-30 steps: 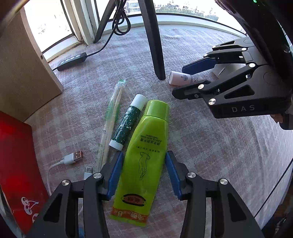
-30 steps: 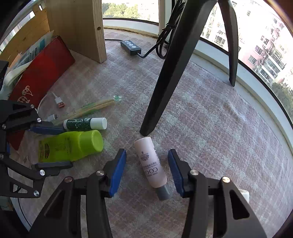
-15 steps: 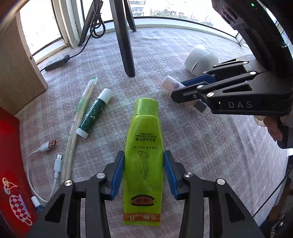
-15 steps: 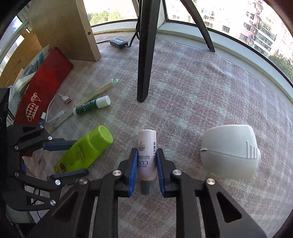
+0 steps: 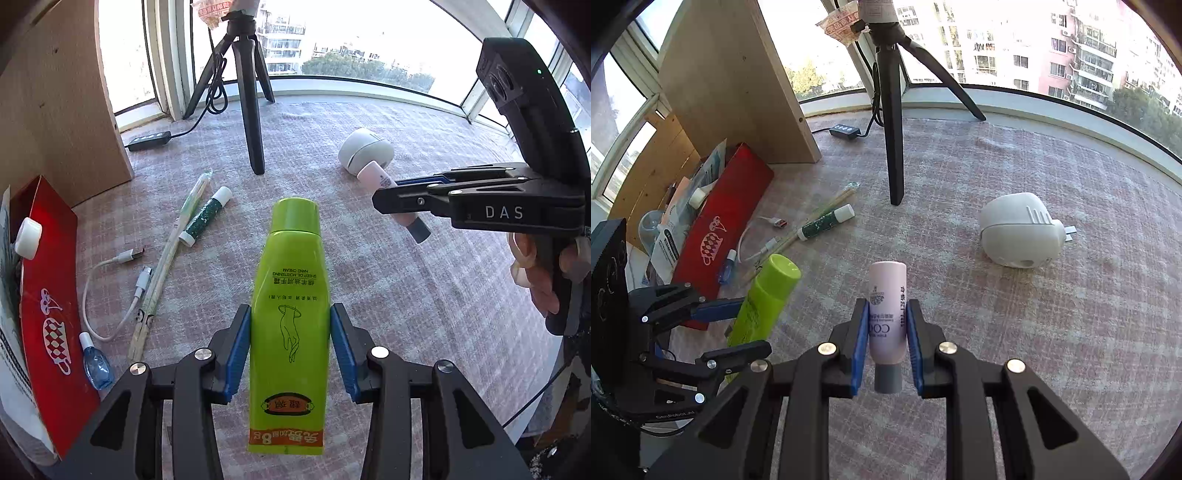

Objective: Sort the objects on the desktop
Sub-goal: 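Carry both tubes into the red box and open both grippers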

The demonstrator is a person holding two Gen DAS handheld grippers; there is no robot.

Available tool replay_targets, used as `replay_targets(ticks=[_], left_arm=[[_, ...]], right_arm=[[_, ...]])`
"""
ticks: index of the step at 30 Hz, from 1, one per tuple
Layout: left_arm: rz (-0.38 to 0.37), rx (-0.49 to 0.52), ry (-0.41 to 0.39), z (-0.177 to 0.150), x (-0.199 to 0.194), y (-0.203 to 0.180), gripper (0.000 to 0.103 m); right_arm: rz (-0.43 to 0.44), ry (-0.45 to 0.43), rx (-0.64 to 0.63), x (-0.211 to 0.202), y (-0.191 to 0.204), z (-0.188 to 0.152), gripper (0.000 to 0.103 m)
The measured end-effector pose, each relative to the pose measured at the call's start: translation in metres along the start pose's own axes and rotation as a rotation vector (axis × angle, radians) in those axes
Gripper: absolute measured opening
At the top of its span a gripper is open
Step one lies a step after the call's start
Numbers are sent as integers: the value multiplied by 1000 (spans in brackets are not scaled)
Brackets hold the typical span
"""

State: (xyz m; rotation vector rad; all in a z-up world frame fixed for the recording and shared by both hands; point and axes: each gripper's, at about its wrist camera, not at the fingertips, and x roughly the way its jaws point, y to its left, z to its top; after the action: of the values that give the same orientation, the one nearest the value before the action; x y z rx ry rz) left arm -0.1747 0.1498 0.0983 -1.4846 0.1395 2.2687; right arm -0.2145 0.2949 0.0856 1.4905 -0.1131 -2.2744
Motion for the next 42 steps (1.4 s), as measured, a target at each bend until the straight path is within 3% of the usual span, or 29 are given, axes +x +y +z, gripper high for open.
replay_targets(ticks=[9, 17, 26, 32, 37, 42], left_arm=[[33, -30, -83, -37, -57, 14, 40], [137, -88, -121, -70, -105, 80, 40], [237, -161, -167, -89, -164, 173, 40], [286, -169, -179, -95, -179, 222, 40], [283, -184, -185, -94, -179, 253, 40], [255, -190, -179, -80, -174, 270, 40]], right_arm=[[15, -61, -13, -45, 57, -15, 20], [73, -109, -81, -55, 149, -2, 20], [163, -136, -112, -32, 252, 41, 20], [195, -120, -125, -5, 303, 56, 20], [190, -85, -180, 16, 339, 58, 20], [160, -84, -181, 26, 347, 77, 20]])
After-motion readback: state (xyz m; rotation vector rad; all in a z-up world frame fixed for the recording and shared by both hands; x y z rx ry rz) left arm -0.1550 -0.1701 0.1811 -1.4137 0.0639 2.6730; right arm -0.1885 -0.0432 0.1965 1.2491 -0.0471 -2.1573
